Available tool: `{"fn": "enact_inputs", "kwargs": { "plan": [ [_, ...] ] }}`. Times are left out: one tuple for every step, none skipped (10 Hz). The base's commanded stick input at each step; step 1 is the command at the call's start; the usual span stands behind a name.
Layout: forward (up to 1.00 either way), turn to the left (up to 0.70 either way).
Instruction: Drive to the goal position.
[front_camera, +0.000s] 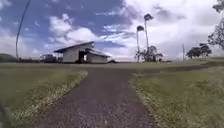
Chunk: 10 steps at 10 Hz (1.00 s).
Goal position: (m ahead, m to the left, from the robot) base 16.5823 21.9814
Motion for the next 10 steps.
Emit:
{"fn": "enact_inputs", "kwargs": {
  "plan": [
    [0.70,0.00],
    [0.70,0.00],
    [0.70,0.00],
    [0.70,0.00],
    [0.70,0.00],
    [0.70,0.00],
    [0.70,0.00],
    [0.70,0.00],
    [0.70,0.00],
    [0.70,0.00]
  ]
}}
